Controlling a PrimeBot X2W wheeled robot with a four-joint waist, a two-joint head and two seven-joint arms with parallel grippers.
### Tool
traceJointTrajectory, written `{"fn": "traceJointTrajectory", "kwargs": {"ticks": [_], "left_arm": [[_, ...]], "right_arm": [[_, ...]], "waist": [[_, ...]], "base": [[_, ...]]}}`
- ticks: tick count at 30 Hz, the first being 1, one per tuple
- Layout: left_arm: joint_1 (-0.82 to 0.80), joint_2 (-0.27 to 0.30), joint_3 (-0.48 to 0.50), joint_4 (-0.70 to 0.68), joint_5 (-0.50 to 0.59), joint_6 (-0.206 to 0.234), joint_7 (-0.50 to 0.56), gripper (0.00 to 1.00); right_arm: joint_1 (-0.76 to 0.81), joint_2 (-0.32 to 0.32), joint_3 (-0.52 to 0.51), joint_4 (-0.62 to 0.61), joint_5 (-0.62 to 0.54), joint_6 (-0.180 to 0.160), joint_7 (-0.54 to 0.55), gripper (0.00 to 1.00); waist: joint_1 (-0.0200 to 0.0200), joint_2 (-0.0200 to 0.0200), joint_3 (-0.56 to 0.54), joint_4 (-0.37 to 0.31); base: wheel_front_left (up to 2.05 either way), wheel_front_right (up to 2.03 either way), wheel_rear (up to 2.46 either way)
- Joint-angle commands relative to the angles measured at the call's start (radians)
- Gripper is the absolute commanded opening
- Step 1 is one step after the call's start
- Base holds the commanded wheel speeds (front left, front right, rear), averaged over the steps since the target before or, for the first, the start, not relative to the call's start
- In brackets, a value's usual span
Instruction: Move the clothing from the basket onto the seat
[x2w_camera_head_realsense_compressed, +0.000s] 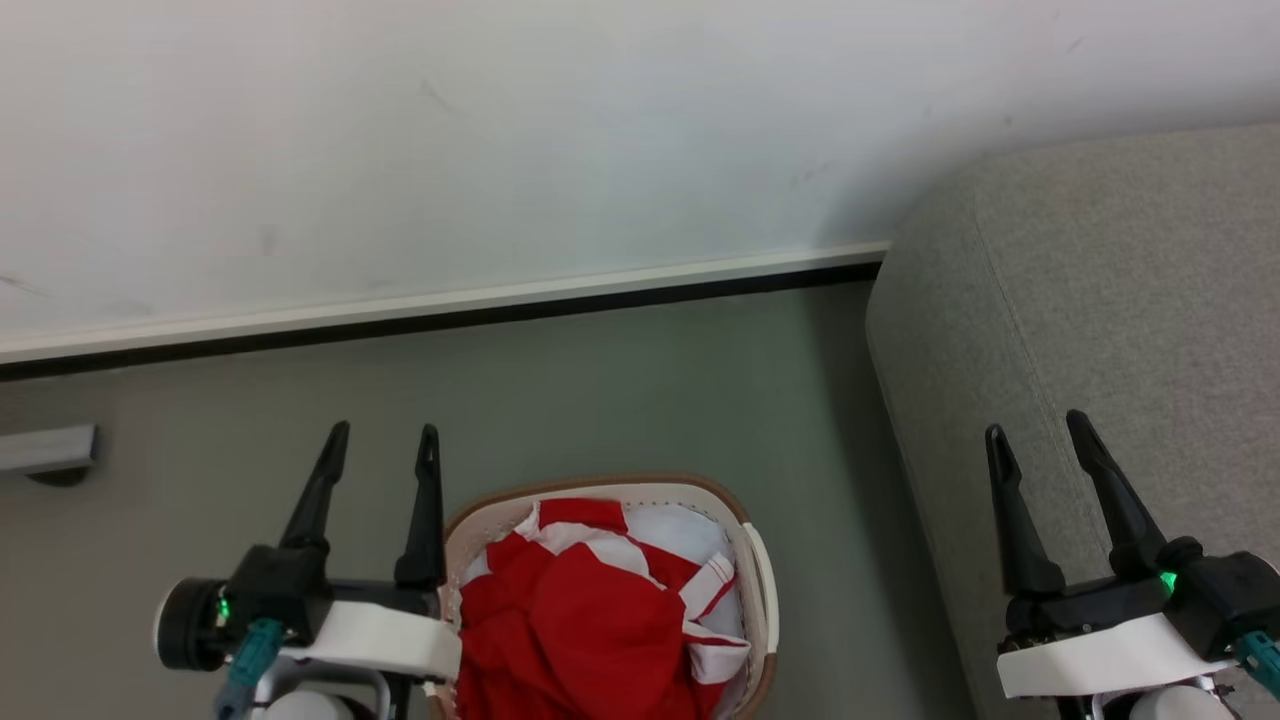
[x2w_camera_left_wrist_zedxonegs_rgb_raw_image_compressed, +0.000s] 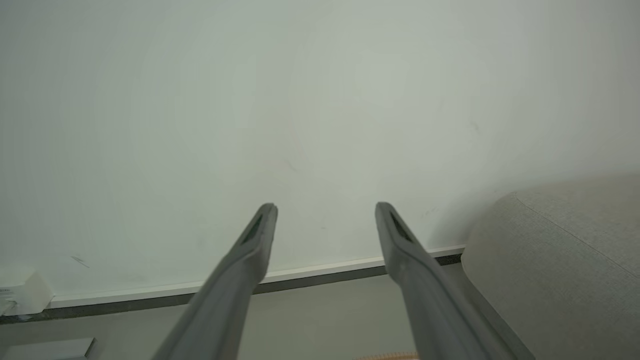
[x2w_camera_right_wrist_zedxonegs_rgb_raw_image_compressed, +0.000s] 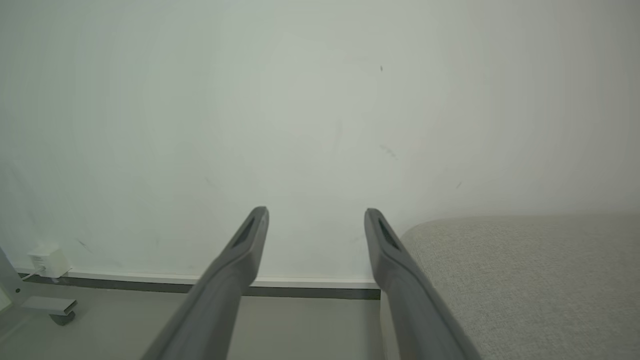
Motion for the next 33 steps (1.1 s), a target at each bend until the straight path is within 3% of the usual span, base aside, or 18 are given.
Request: {"fn": "traceJointTrajectory", "kwargs": {"ticks": [1, 13, 18, 27, 33], "left_arm": [[-0.016, 0.004, 0.006, 0.001, 0.004, -0.003, 0.000, 1.00], [-0.119, 0.024, 0.002, 0.120, 0.003, -0.069, 0.000, 1.00], [-0.183, 0.052, -0.008, 0.284, -0.004, -0.114, 0.000, 1.00], [-0.357, 0.092, -0.037, 0.633, -0.035, -0.158, 0.000, 1.00], [-0.485, 0.126, -0.126, 0.821, -0.038, -0.174, 0.049, 1.00]], "right_arm": [[-0.016, 0.001, -0.001, -0.005, 0.006, -0.002, -0.002, 1.00], [-0.104, 0.018, 0.020, -0.034, 0.016, -0.002, -0.001, 1.00], [-0.141, 0.028, 0.033, -0.044, 0.025, -0.002, -0.001, 1.00], [-0.190, 0.040, 0.040, -0.072, 0.044, -0.002, -0.001, 1.00], [-0.215, 0.041, 0.049, -0.091, 0.077, -0.002, -0.001, 1.00]], "waist": [[-0.0001, -0.0001, 0.039, -0.027], [-0.0001, -0.0001, 0.215, -0.112], [-0.0001, -0.0001, 0.282, -0.154], [-0.0001, -0.0001, 0.394, -0.218], [-0.0001, -0.0001, 0.465, -0.252]], "base": [[0.00, 0.00, 0.00], [0.00, 0.00, 0.00], [0.00, 0.00, 0.00], [0.00, 0.00, 0.00], [0.00, 0.00, 0.00]]}}
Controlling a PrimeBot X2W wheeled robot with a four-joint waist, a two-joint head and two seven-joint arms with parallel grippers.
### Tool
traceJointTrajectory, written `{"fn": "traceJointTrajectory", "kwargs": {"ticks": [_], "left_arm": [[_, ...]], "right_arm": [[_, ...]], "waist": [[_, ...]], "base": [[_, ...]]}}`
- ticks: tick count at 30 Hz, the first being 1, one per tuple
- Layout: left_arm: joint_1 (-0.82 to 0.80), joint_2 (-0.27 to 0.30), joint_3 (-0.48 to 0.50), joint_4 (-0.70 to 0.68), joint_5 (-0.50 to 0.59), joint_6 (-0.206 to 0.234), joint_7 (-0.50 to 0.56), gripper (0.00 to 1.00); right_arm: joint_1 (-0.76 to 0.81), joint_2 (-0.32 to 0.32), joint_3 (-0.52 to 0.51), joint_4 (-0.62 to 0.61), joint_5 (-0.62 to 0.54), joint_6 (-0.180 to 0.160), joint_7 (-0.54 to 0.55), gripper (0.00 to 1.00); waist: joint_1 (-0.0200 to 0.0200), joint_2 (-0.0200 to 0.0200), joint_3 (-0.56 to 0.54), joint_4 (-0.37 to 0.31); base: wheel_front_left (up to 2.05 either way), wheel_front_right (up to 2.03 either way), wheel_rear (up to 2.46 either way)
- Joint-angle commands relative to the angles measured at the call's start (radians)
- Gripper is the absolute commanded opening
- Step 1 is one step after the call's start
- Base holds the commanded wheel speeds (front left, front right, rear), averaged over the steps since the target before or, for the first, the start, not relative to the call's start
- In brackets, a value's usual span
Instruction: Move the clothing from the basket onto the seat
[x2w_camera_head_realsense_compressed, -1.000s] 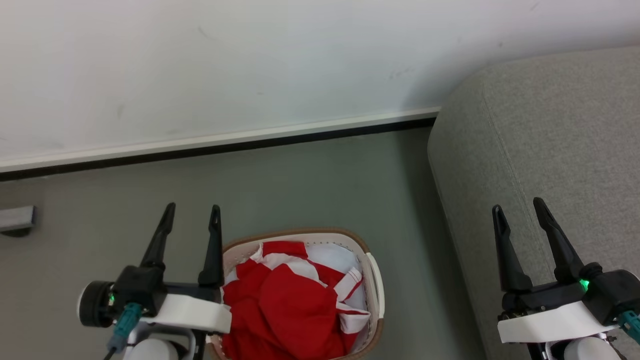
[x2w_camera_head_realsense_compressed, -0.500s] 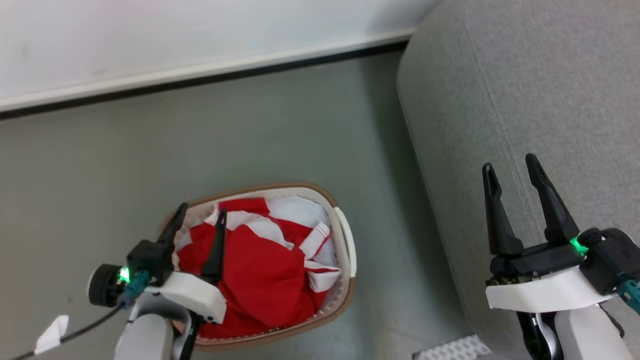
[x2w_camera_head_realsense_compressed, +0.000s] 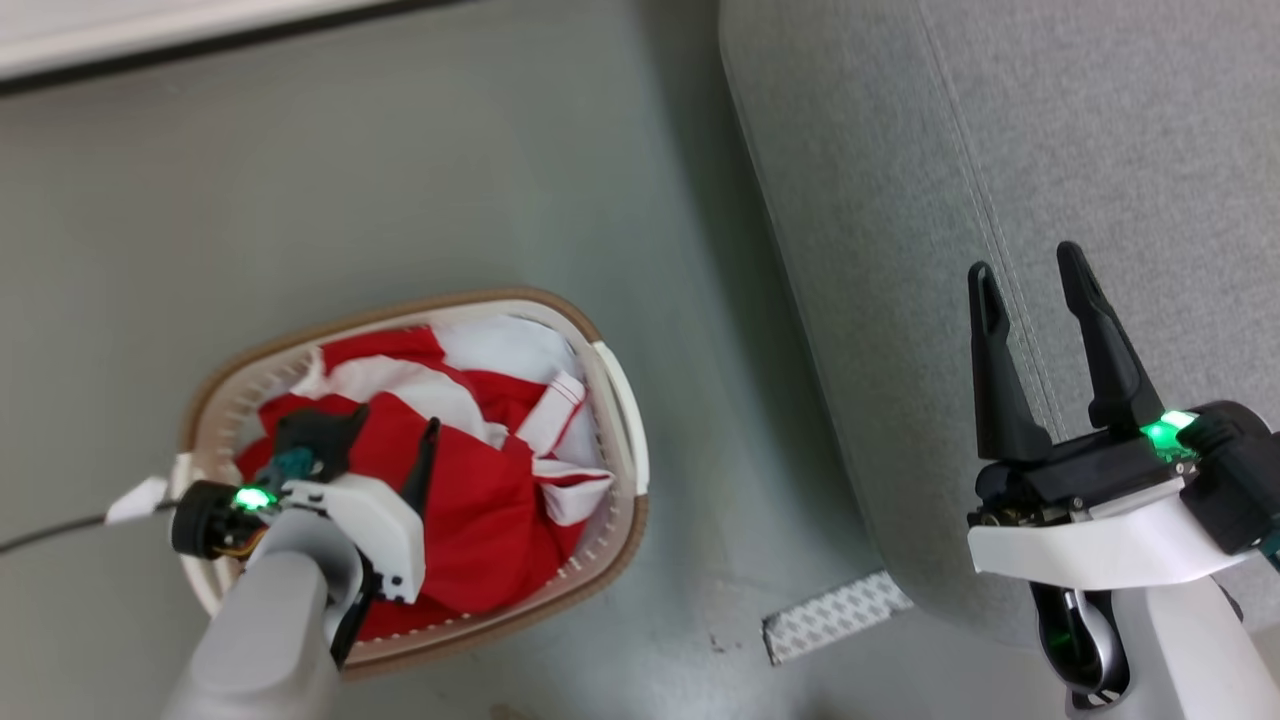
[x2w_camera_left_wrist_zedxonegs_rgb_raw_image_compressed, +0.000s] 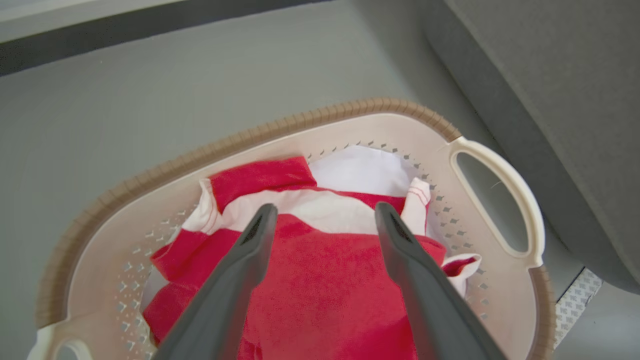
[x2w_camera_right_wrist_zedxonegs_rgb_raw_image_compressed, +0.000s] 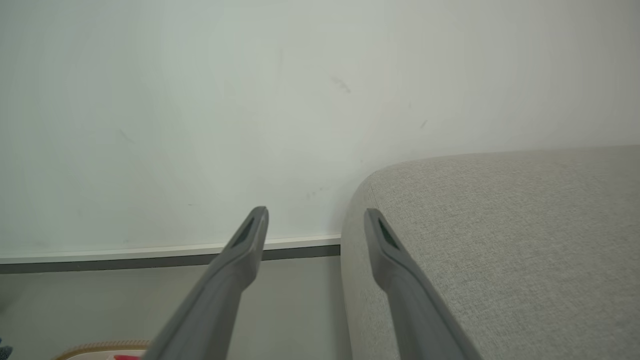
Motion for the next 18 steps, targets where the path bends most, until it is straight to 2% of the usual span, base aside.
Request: {"fn": "traceJointTrajectory", "kwargs": {"ticks": [1, 5, 13, 18], "left_arm": [[-0.028, 0.013, -0.023, 0.029, -0.010, -0.003, 0.012, 1.00], [-0.087, 0.030, -0.107, 0.107, -0.065, -0.003, 0.054, 1.00], [-0.157, 0.077, -0.278, 0.220, -0.173, -0.003, 0.223, 1.00], [-0.190, 0.117, -0.356, 0.277, -0.184, -0.003, 0.324, 1.00]], "right_arm": [[-0.019, 0.002, -0.001, -0.007, 0.011, -0.002, 0.000, 1.00], [-0.038, 0.002, 0.010, -0.017, 0.038, -0.002, 0.000, 1.00], [-0.055, 0.002, 0.033, -0.025, 0.089, -0.002, 0.000, 1.00], [-0.064, 0.002, 0.048, -0.035, 0.117, -0.002, 0.000, 1.00]], "waist": [[-0.0001, 0.0000, 0.038, -0.028], [-0.0001, 0.0000, 0.077, -0.054], [-0.0001, 0.0000, 0.141, -0.100], [-0.0001, 0.0000, 0.180, -0.124]], "base": [[0.00, 0.00, 0.00], [0.00, 0.00, 0.00], [0.00, 0.00, 0.00], [0.00, 0.00, 0.00]]}}
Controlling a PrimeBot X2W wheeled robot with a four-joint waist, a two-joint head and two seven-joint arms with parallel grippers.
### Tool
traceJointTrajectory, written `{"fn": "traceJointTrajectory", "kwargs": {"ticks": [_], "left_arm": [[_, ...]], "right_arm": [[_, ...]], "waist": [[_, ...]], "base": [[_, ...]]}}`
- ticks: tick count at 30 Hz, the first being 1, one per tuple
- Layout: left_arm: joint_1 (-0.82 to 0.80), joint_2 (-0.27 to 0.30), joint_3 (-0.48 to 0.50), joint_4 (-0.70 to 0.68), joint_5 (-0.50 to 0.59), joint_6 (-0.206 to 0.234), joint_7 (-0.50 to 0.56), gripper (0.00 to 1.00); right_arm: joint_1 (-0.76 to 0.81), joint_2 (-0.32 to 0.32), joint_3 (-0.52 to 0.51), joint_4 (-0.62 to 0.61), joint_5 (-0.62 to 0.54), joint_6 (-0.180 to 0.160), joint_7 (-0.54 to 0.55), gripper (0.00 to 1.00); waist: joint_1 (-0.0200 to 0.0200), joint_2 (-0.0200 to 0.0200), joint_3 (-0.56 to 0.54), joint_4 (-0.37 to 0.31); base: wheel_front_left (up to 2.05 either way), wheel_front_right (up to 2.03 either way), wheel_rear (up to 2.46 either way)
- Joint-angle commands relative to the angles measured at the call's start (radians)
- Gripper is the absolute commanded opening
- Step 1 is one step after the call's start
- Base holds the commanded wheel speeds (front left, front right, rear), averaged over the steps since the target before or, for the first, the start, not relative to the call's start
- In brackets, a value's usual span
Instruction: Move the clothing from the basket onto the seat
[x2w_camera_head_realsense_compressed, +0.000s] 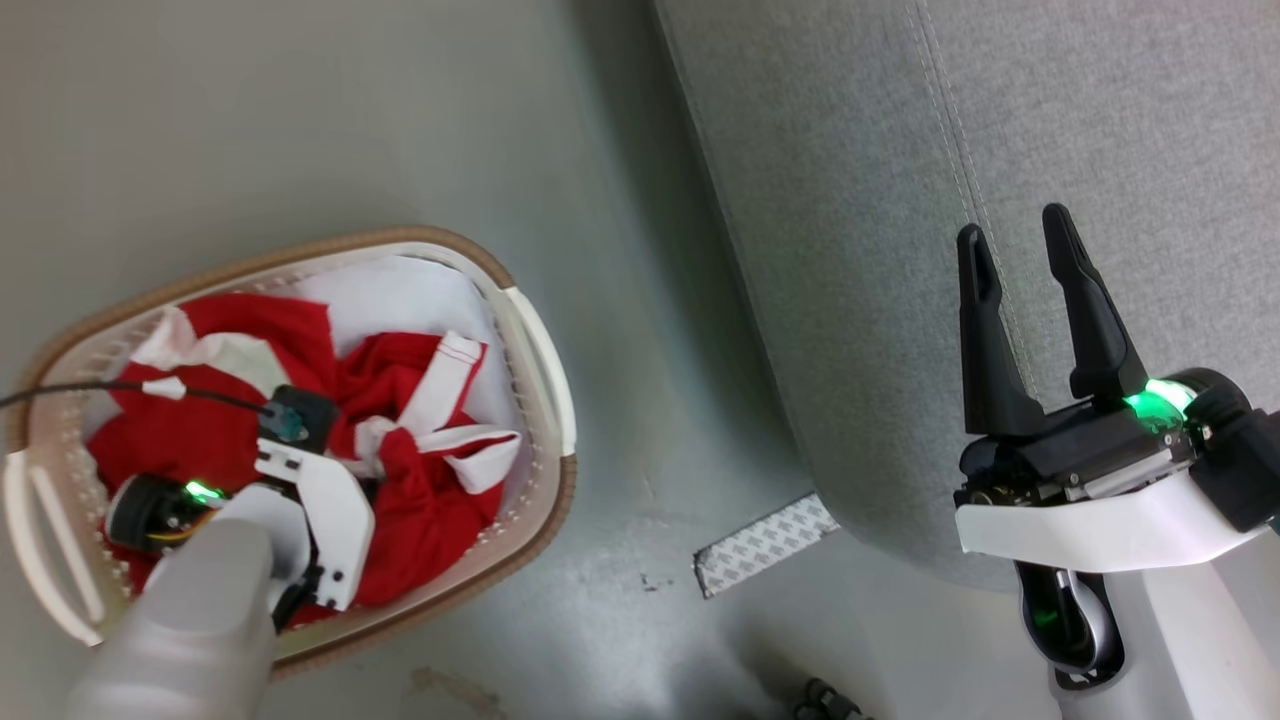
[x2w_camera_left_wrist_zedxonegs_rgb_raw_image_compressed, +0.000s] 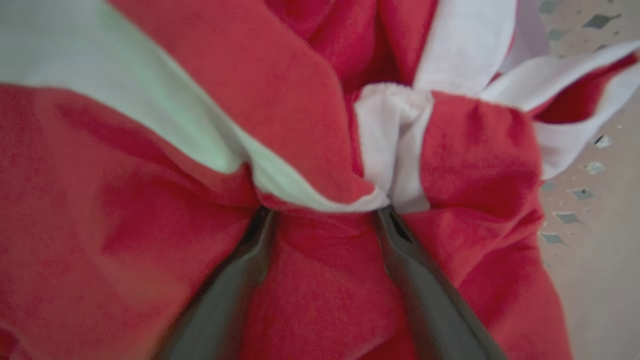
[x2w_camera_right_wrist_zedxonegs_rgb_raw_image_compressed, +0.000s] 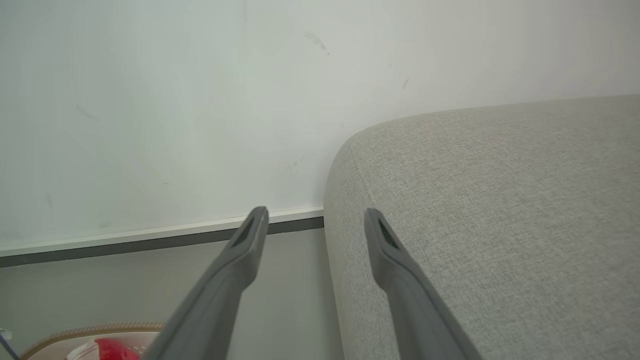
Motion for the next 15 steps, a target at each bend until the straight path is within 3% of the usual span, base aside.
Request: {"fn": "traceJointTrajectory", "kwargs": {"ticks": [1, 9, 12, 15], "left_arm": [[-0.009, 0.017, -0.016, 0.017, -0.005, -0.001, 0.024, 1.00], [-0.028, 0.040, -0.051, 0.046, -0.037, 0.001, 0.034, 0.98], [-0.032, 0.039, -0.062, 0.045, -0.053, 0.001, 0.007, 0.00], [-0.029, 0.032, -0.069, 0.045, -0.064, 0.001, -0.026, 0.00]], "right_arm": [[-0.018, 0.002, 0.005, -0.008, 0.015, -0.002, 0.000, 1.00], [-0.022, 0.002, 0.017, -0.006, 0.026, -0.002, 0.000, 1.00], [-0.023, 0.002, 0.014, 0.001, 0.024, -0.002, 0.000, 1.00], [-0.023, 0.002, 0.010, 0.010, 0.012, -0.002, 0.000, 1.00]], "waist": [[-0.0001, 0.0000, 0.021, -0.017], [-0.0001, 0.0000, 0.040, -0.035], [-0.0001, 0.0000, 0.036, -0.034], [-0.0001, 0.0000, 0.016, -0.026]], "base": [[0.00, 0.00, 0.00], [0.00, 0.00, 0.00], [0.00, 0.00, 0.00], [0.00, 0.00, 0.00]]}}
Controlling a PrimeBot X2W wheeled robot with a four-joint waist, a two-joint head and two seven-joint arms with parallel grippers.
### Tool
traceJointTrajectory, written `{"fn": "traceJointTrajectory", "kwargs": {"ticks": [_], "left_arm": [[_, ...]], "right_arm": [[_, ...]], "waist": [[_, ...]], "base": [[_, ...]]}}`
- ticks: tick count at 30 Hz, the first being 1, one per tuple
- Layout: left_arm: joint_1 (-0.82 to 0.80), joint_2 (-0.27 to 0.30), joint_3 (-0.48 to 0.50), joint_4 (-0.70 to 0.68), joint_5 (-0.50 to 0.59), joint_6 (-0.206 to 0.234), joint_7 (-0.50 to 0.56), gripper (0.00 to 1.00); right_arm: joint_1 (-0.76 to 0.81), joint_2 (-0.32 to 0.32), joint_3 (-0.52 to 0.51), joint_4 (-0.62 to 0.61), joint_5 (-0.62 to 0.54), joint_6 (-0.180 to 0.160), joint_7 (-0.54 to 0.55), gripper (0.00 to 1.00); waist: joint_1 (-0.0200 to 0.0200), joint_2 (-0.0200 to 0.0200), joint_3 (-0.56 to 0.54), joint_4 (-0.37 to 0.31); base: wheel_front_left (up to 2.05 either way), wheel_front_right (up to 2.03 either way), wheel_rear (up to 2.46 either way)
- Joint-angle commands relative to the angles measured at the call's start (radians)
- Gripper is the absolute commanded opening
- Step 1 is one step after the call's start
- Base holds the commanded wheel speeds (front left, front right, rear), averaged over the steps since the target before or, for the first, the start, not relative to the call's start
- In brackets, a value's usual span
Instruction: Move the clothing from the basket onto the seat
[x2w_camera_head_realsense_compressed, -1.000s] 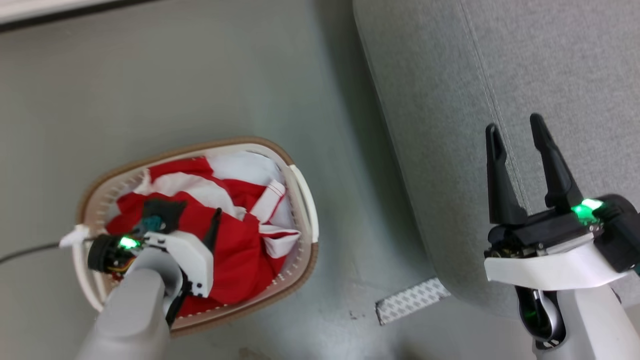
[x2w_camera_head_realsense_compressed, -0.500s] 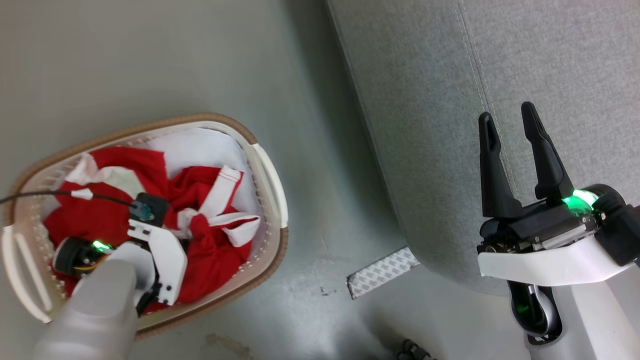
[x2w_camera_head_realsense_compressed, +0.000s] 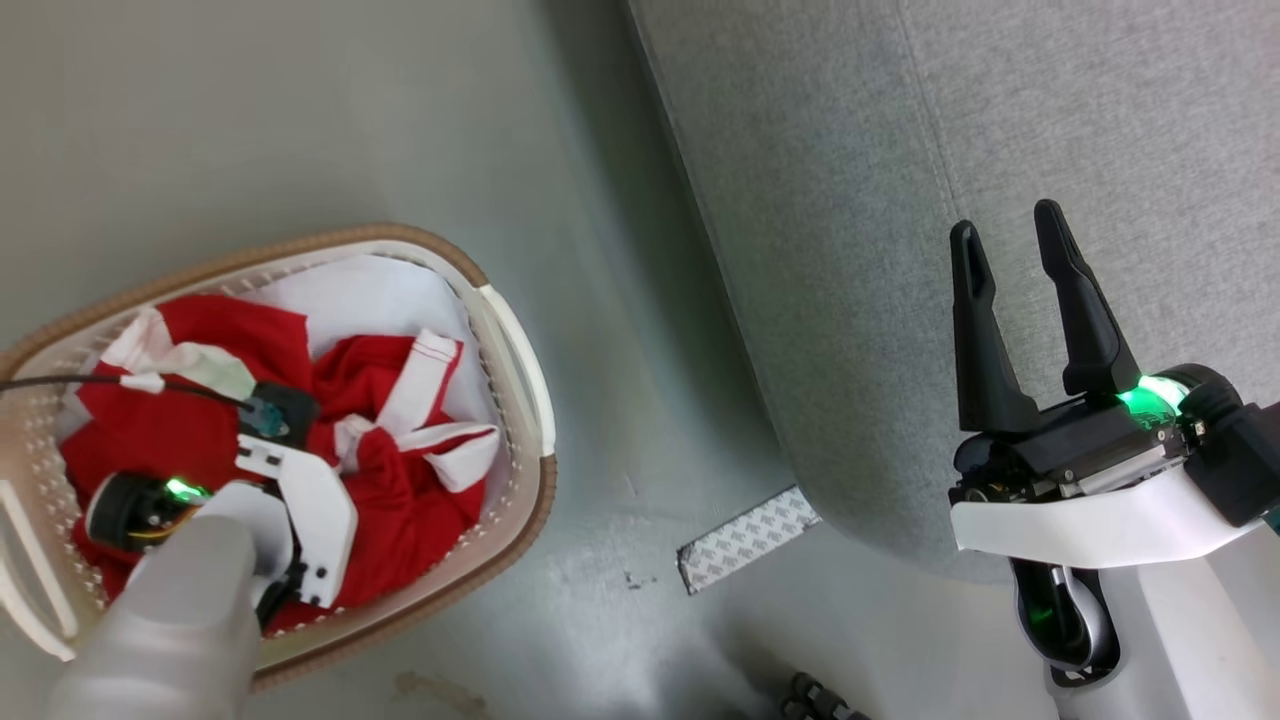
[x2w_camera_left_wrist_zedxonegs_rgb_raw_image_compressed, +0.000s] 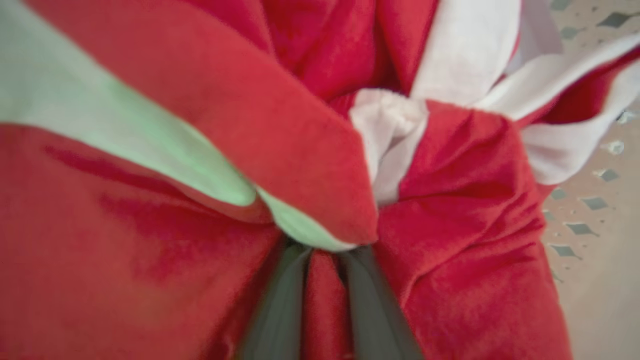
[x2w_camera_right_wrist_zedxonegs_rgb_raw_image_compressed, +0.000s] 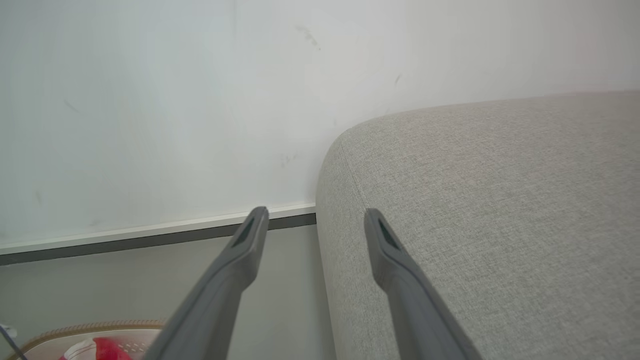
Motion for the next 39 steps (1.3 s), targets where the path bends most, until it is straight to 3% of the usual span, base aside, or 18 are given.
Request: {"fn": "traceJointTrajectory", "kwargs": {"ticks": [1, 7, 15, 21, 29, 39], "left_arm": [[0.005, 0.001, -0.001, 0.002, -0.008, 0.003, -0.010, 0.00], [0.056, -0.060, -0.021, -0.011, -0.071, 0.003, -0.082, 0.00], [0.150, -0.152, -0.070, -0.066, -0.164, 0.003, -0.217, 0.00], [0.212, -0.187, -0.130, -0.124, -0.249, 0.003, -0.284, 0.00], [0.268, -0.196, -0.185, -0.224, -0.332, 0.003, -0.332, 0.00], [0.286, -0.163, -0.153, -0.430, -0.367, 0.003, -0.338, 0.00]], "right_arm": [[-0.011, 0.002, -0.003, 0.006, -0.011, -0.002, 0.000, 1.00], [0.012, 0.001, -0.022, 0.023, -0.049, -0.002, 0.000, 1.00], [0.073, 0.001, -0.065, 0.064, -0.148, -0.002, 0.000, 1.00], [0.129, -0.035, -0.075, 0.087, -0.160, -0.002, 0.000, 1.00], [0.220, -0.071, -0.082, 0.110, -0.142, -0.002, 0.000, 1.00], [0.321, -0.071, -0.055, 0.130, -0.120, -0.002, 0.000, 1.00]], "waist": [[-0.0001, 0.0000, -0.015, 0.008], [-0.0001, 0.0000, -0.132, 0.056], [-0.0001, 0.0000, -0.359, 0.170], [-0.0001, 0.0000, -0.506, 0.243], [-0.0001, 0.0000, -0.676, 0.323], [-0.0001, 0.0000, -0.807, 0.384]], "base": [[0.00, 0.00, 0.00], [0.00, 0.00, 0.00], [0.00, 0.00, 0.00], [0.00, 0.00, 0.00], [0.00, 0.00, 0.00], [0.00, 0.00, 0.00]]}}
